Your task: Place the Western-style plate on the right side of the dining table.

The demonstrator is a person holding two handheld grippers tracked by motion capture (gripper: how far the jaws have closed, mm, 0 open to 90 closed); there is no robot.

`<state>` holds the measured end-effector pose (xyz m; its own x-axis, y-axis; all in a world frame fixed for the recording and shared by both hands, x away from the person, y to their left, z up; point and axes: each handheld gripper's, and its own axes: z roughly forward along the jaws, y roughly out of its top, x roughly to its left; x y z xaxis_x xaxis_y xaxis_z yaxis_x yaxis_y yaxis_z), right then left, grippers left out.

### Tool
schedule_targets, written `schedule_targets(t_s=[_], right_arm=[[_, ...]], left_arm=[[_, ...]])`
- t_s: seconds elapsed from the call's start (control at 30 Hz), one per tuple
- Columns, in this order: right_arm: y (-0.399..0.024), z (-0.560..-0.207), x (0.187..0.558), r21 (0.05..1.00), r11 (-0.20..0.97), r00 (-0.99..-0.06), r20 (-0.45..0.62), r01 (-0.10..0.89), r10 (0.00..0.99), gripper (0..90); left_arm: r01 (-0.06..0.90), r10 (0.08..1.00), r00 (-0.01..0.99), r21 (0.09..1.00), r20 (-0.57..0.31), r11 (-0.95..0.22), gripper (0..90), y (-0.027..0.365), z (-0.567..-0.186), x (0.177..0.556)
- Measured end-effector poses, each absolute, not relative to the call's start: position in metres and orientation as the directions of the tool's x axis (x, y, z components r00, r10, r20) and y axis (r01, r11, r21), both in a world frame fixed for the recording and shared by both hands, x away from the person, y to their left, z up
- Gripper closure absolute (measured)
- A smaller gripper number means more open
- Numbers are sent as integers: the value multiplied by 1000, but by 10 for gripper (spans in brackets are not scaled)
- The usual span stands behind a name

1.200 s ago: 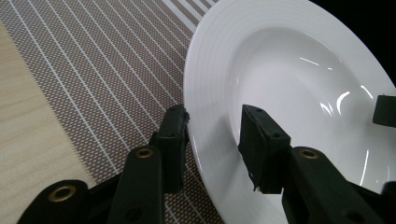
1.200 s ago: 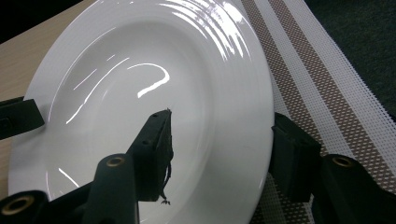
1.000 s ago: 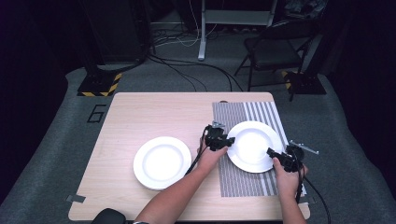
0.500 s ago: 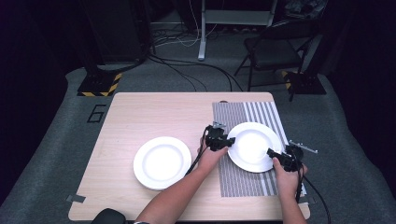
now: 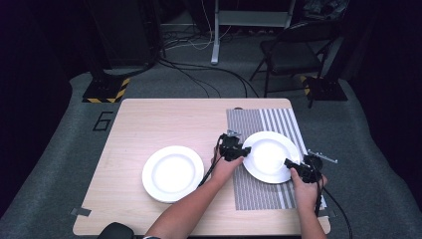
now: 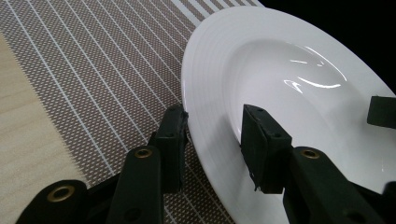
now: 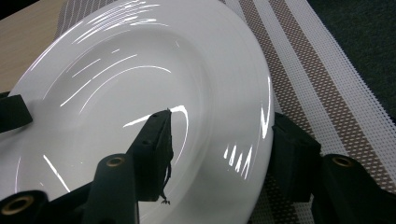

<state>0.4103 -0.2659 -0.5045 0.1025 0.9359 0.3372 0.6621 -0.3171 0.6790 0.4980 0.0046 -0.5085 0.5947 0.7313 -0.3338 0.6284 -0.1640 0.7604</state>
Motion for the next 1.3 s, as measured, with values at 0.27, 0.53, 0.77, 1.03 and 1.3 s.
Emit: schedule_targets(t_s=[0.27, 0.53, 0.77, 1.03, 1.3], right_arm=[[-266, -505, 411, 674, -322, 111, 337, 665, 935, 446], [-265, -506, 411, 674, -321, 110, 337, 665, 935, 444], [-265, -505, 411, 674, -306, 106, 321, 673, 941, 443], [-266, -502, 403, 687, -304, 113, 310, 660, 944, 405], [-264, -488, 384, 730, -275, 76, 293, 625, 953, 403]], left_arm=[[635, 732, 592, 755, -337, -167, 606, 4, -510, 499], [639, 730, 591, 751, -342, -165, 606, 4, -511, 499], [641, 731, 590, 750, -344, -165, 604, 5, -511, 499], [623, 732, 593, 768, -337, -151, 571, 14, -502, 498], [618, 723, 593, 776, -353, -128, 551, 31, -490, 495]])
